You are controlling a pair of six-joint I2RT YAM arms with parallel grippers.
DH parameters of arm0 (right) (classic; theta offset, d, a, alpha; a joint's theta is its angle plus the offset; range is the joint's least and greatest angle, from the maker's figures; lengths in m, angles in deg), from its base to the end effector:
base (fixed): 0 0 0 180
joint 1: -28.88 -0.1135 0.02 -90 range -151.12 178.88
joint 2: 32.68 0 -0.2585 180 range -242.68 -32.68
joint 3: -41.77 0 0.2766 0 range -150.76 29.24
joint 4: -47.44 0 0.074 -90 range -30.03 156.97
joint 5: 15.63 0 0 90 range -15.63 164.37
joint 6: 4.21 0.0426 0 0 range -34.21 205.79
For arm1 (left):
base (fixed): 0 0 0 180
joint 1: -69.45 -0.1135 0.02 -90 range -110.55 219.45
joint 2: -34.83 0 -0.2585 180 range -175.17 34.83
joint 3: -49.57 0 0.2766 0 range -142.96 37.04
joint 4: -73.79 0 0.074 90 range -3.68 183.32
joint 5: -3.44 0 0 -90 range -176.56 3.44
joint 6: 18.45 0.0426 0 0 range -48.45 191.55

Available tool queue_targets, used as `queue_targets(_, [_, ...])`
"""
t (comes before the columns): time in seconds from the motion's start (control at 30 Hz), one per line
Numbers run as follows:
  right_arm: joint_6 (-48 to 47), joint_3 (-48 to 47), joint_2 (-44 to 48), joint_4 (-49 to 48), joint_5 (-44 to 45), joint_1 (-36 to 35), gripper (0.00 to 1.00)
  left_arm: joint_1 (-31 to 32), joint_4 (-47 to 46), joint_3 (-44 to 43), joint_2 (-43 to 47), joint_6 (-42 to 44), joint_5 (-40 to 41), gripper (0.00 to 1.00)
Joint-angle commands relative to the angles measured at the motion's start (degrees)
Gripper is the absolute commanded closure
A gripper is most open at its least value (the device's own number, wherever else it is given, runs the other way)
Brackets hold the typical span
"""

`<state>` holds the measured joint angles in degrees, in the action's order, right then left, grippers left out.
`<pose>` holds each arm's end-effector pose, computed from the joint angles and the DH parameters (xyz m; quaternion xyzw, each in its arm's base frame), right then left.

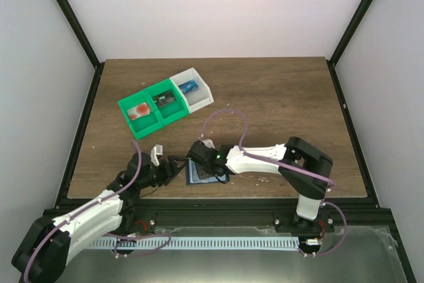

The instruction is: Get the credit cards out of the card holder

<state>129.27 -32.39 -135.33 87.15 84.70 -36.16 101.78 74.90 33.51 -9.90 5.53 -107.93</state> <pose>0.1600 0.3257 0.1262 -0.1662 0.9639 0.1012 0.1818 0.1419 -0.1082 0.1063 -0.1573 0.8405 -0.4779 0.2009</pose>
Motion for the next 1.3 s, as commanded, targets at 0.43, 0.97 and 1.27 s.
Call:
queue_targets(0.43, [0.44,10.92,10.19,-14.55,-1.02,0.56,0.94,0.14,-16.24,1.19,-6.48,-1.02,-4.79,0.21])
queue_targets(0.97, [1.41,15.92,12.49,-20.71,-8.02,3.79,0.96,2.39,-24.24,-0.11,-14.26,-0.66,-3.33,0.21])
queue_targets(1.27, [1.43,16.08,12.76,-20.76,-8.17,3.88,0.96,2.62,-27.22,-1.27,-19.93,-0.04,-3.76,0.2])
